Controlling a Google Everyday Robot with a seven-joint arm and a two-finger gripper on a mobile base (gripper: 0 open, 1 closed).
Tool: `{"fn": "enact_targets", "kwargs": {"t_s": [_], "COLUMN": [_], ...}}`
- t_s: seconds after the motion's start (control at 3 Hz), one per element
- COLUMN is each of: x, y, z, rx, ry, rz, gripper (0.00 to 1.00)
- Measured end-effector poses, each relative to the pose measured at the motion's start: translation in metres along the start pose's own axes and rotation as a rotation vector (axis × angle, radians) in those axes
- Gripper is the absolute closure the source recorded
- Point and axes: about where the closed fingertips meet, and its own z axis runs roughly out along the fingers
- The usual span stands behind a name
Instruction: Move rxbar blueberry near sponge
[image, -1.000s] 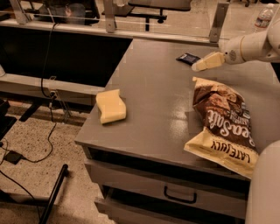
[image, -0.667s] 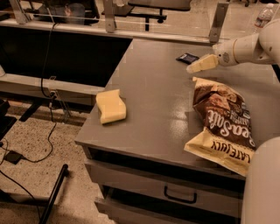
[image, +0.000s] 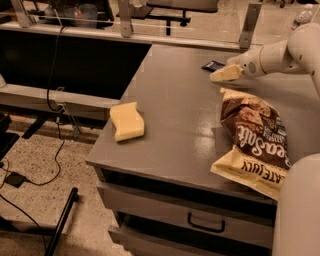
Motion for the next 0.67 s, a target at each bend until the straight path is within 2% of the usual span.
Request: {"fn": "enact_targets", "kwargs": {"t_s": [0.33, 0.67], "x": [0.0009, 0.0014], "y": [0.0022, 0.0036], "z": [0.0051, 0.0083], "rx": [-0.007, -0.012], "ry": [0.002, 0.003], "rz": [0.001, 0.001], "gripper": [0.63, 0.85]}}
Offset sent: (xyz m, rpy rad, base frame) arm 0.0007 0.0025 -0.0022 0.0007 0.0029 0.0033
